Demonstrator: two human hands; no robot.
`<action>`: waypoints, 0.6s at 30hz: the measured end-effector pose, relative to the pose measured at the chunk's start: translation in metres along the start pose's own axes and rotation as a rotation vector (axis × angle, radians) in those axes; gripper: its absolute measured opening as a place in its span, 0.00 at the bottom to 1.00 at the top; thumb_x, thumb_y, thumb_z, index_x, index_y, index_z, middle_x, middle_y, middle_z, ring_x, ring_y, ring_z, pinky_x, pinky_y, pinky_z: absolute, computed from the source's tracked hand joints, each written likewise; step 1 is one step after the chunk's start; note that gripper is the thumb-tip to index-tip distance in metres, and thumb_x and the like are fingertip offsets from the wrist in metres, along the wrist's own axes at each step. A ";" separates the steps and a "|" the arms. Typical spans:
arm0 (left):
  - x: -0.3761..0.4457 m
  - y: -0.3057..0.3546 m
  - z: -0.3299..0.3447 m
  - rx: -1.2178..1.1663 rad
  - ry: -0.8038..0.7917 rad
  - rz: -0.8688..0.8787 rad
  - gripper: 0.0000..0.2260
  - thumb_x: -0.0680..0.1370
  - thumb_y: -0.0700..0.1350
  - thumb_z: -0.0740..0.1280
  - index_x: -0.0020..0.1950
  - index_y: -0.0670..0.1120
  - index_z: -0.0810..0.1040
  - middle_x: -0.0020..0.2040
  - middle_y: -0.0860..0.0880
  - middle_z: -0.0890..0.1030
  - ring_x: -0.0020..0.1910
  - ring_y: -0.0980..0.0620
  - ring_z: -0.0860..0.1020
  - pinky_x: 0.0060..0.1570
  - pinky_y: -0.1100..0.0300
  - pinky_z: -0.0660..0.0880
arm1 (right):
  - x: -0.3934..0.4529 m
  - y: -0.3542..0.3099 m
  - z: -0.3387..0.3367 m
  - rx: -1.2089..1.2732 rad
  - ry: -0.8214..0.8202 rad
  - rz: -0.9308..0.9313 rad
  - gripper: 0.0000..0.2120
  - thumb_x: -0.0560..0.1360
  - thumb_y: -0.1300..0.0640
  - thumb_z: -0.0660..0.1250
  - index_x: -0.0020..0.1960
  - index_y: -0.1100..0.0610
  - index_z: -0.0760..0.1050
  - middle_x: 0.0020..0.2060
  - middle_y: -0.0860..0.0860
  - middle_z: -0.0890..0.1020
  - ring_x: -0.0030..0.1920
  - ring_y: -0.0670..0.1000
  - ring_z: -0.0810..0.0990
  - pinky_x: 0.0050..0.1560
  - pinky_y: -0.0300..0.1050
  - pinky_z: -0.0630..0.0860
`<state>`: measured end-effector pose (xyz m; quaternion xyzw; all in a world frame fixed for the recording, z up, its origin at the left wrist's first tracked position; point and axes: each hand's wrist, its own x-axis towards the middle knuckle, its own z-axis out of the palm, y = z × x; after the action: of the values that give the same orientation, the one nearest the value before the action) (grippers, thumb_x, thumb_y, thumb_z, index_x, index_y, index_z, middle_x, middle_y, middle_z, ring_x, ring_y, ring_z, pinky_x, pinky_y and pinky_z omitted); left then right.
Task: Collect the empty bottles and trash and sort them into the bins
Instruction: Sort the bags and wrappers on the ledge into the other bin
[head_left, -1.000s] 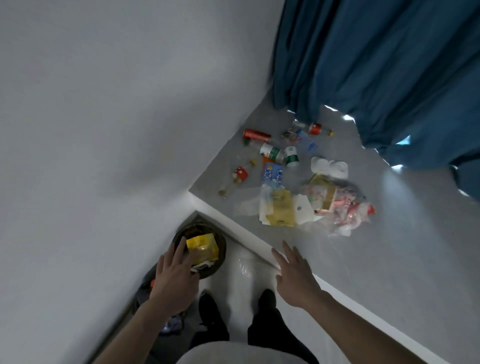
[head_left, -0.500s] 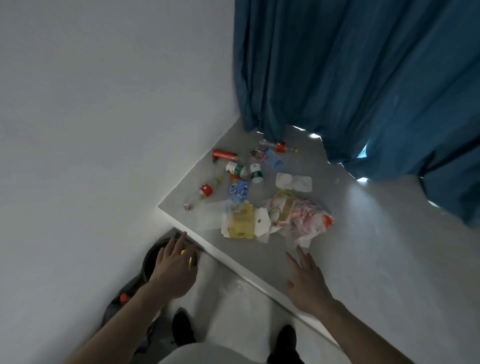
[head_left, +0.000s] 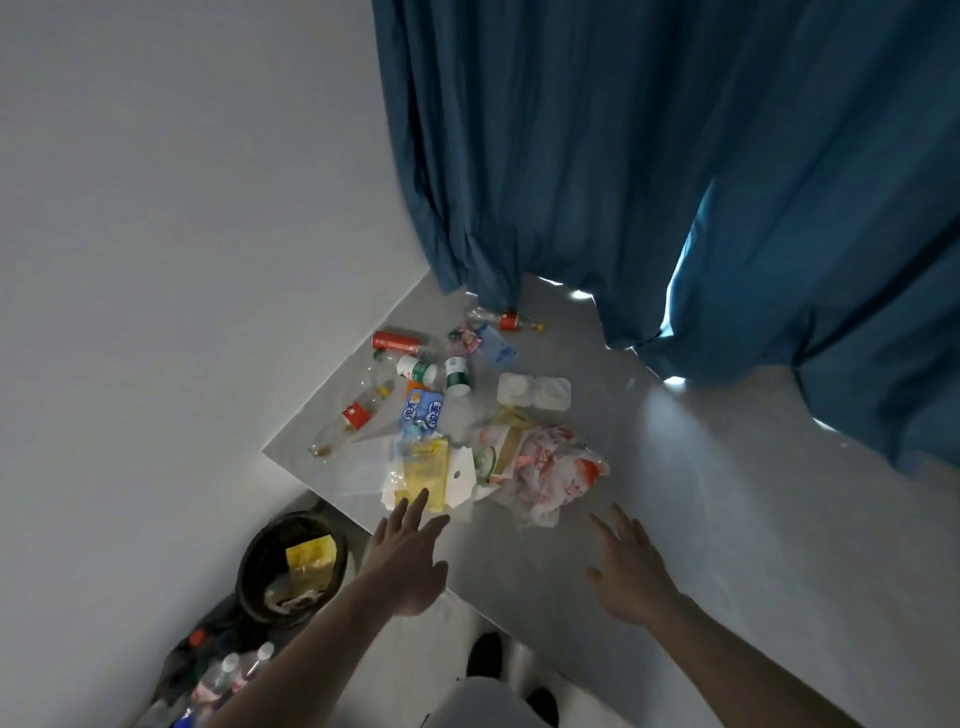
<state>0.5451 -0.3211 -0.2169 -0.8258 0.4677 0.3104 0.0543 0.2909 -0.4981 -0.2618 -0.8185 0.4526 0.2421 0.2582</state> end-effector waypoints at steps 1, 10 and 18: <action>0.013 0.006 -0.002 0.002 -0.009 0.012 0.30 0.82 0.56 0.61 0.82 0.58 0.54 0.83 0.49 0.37 0.82 0.43 0.38 0.78 0.42 0.43 | 0.008 0.004 -0.002 0.006 -0.011 0.014 0.37 0.81 0.45 0.60 0.82 0.48 0.44 0.81 0.51 0.39 0.81 0.62 0.46 0.78 0.60 0.57; 0.163 0.039 0.005 -0.021 -0.145 0.059 0.32 0.78 0.48 0.63 0.81 0.60 0.57 0.83 0.47 0.39 0.82 0.42 0.42 0.79 0.43 0.46 | 0.110 0.024 -0.005 -0.022 -0.009 0.126 0.39 0.80 0.40 0.61 0.82 0.45 0.41 0.81 0.54 0.45 0.80 0.63 0.51 0.74 0.62 0.62; 0.271 0.030 0.066 -0.158 -0.206 0.072 0.23 0.75 0.48 0.67 0.70 0.62 0.74 0.83 0.47 0.40 0.82 0.42 0.44 0.79 0.44 0.50 | 0.245 0.005 0.046 0.517 0.022 0.402 0.53 0.71 0.28 0.64 0.81 0.52 0.41 0.77 0.58 0.61 0.70 0.64 0.71 0.66 0.59 0.73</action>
<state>0.5905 -0.5131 -0.4163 -0.7740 0.4631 0.4310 0.0257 0.3951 -0.6216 -0.4522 -0.6224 0.6546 0.1562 0.3996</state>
